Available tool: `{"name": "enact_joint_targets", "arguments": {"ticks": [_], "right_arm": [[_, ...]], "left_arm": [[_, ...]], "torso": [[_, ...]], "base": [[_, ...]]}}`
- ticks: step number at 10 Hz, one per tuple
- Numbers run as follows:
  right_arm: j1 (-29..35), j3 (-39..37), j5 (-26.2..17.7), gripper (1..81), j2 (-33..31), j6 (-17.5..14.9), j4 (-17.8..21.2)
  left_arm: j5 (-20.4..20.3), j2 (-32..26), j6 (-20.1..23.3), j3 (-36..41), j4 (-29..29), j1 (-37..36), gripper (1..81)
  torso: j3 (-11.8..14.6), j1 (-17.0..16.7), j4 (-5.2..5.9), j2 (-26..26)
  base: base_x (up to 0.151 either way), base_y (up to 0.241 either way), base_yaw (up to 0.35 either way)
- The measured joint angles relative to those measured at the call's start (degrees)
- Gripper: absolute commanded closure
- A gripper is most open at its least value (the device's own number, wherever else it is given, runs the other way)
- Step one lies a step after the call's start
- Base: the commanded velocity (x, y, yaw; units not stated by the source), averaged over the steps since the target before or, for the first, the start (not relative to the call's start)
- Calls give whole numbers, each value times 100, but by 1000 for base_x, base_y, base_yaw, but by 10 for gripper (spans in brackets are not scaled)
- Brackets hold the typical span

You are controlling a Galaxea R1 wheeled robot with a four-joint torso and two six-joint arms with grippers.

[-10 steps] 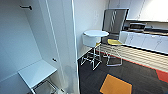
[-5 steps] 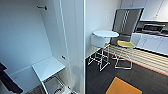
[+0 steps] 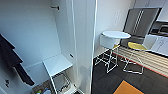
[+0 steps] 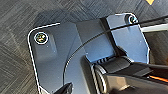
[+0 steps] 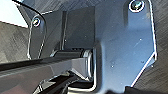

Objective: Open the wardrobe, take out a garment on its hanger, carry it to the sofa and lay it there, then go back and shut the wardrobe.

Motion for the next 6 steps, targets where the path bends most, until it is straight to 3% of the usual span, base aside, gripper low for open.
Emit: {"name": "enact_joint_targets", "arguments": {"ticks": [6], "right_arm": [[-18, 2, -9, 10, 0, 0, 0]], "left_arm": [[0, 13, 0, 2, 0, 27, 10]], "torso": [[0, 0, 0, -2]], "base": [[0, 0, 271]]}}
